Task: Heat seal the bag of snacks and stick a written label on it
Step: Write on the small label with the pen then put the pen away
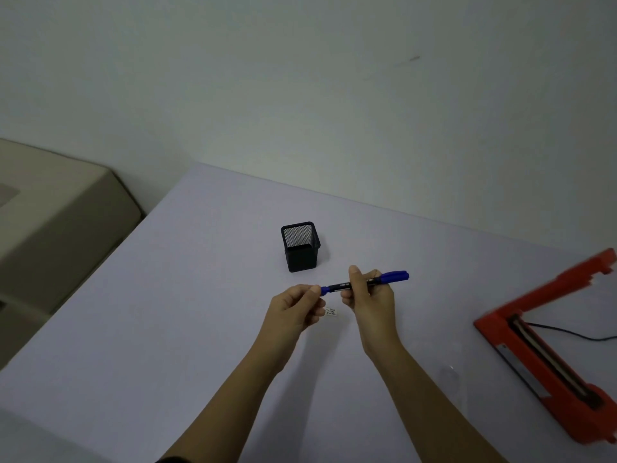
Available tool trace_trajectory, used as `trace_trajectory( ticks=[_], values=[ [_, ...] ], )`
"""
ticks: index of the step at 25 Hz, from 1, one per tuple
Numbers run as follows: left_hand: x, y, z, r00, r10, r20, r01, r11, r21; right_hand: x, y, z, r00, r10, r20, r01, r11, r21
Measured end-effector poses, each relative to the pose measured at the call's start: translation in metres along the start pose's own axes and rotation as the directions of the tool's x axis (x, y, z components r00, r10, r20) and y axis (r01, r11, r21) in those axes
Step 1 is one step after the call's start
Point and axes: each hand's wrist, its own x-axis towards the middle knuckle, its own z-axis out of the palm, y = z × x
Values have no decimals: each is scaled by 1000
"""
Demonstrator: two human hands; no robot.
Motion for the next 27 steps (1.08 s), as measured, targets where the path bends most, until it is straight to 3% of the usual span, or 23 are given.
trace_trajectory(
  ticks=[2, 4, 10, 13, 15, 18, 20, 23, 27],
  values=[
    [-1, 0, 3, 999, 29, -35, -19, 967, 254, -3, -1, 2, 1000, 6, 25, -6, 1000, 2],
    [0, 2, 7, 997, -13, -82, 40, 939, 340, -5, -2, 7, 999, 29, 36, -29, 1000, 12],
    [8, 4, 3, 967, -249, -47, 253, 962, 103, 0, -2, 18, 997, 5, 83, 2, 997, -81],
    [18, -2, -4, 967, -254, 31, 252, 966, 61, 9, -7, 23, 985, -56, 160, 85, 979, -183],
    [32, 1, -9, 969, -242, 41, 241, 970, 25, 26, -12, 26, 990, -91, 108, 106, 984, -143],
    [62, 9, -23, 993, -118, -24, 120, 971, 205, 68, -21, 34, 980, -198, -18, 192, 968, -162],
    [84, 15, -33, 991, 2, -133, 42, 945, 326, 95, -22, 46, 956, -292, -15, 280, 931, -235],
    [116, 17, -42, 966, 76, -248, 41, 899, 435, 127, -11, 70, 907, -407, 109, 414, 809, -418],
    [145, -4, -42, 990, 70, -119, 22, 767, 641, 151, 29, 94, 870, -336, 362, 494, 593, -636]
  ],
)
